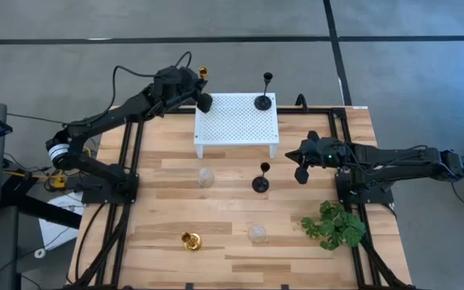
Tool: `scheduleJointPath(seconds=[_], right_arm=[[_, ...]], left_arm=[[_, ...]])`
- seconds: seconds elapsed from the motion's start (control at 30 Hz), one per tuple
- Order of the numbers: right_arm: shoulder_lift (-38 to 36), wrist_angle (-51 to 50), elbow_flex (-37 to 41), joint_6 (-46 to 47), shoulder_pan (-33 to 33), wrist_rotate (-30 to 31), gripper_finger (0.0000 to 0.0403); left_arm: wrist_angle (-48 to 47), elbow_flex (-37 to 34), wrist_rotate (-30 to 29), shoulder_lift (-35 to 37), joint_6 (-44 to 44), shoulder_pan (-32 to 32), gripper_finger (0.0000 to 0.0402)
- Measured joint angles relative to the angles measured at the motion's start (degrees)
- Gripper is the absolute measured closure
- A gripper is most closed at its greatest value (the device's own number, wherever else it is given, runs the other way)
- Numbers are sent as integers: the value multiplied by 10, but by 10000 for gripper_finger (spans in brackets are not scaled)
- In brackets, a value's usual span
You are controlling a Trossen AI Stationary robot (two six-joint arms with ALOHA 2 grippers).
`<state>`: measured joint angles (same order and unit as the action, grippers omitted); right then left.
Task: Pick & Place candle stick holders
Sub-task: Put the top gold candle holder on the shelf
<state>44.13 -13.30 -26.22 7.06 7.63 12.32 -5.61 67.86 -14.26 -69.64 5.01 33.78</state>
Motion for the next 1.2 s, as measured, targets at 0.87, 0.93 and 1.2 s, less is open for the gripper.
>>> scheduleJointPath(seconds=[0.87,0.93,1.2], right_arm=[[0,0,0,1,0,0,403],[0,0,0,1,0,0,403],[0,0,0,1,0,0,403]], left_arm=[[56,1,100,-52,-40,43,386],[56,1,100,-52,-40,42,386],[56,1,101,-52,-40,42,386]])
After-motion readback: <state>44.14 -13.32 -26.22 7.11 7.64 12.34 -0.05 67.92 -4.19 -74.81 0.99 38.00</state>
